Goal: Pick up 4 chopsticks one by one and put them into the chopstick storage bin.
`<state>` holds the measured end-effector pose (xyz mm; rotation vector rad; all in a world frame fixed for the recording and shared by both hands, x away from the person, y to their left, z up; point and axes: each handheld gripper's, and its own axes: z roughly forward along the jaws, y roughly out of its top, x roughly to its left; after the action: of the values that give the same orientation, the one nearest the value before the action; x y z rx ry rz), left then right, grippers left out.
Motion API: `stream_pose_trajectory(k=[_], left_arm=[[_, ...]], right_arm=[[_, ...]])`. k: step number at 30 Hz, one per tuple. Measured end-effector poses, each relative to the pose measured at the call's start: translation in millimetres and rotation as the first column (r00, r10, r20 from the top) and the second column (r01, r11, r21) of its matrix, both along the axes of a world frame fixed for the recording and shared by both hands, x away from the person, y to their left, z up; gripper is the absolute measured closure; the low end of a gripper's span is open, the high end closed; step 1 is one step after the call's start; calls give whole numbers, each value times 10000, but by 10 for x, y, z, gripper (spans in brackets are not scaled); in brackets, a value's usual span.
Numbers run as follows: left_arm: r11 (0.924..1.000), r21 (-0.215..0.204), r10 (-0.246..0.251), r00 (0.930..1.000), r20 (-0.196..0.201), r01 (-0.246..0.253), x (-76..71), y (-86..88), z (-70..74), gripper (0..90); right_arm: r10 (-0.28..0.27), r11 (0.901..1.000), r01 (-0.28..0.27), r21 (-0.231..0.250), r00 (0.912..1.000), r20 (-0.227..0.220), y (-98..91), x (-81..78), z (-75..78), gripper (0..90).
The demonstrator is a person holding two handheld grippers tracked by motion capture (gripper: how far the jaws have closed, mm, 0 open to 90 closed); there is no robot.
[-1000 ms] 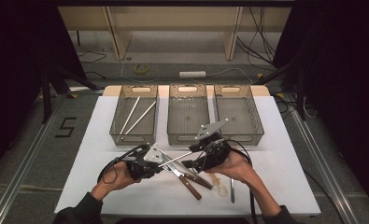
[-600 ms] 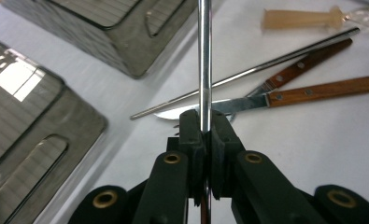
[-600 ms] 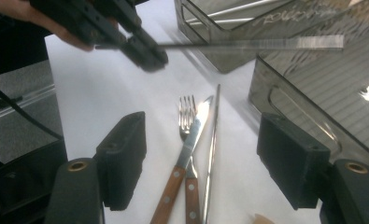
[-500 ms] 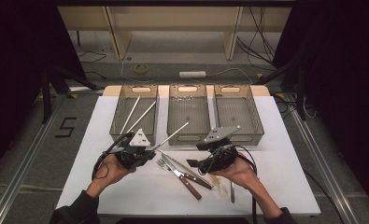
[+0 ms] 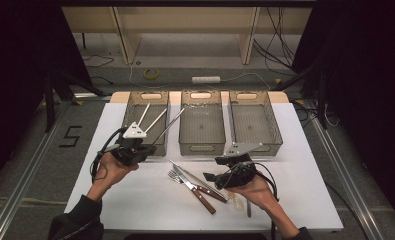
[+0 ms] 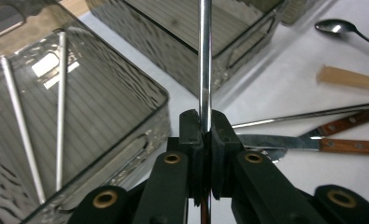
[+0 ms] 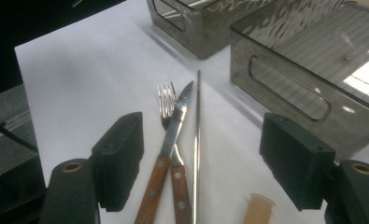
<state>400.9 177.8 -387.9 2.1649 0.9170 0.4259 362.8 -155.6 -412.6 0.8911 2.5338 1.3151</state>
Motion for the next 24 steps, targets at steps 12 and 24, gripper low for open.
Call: stream_pose_trajectory(k=[12,24], left_arm=[[9929,-409,1120,9937,85,-1116,337,190,85,853],[9810,-516,1881,9821,142,-1871,730,240,181,853]], right_arm=[[-129,9987,129,495,9999,-17,-55,-94,-44,307],[-17,9983,19,575,10000,-29,-58,-162,-64,301]])
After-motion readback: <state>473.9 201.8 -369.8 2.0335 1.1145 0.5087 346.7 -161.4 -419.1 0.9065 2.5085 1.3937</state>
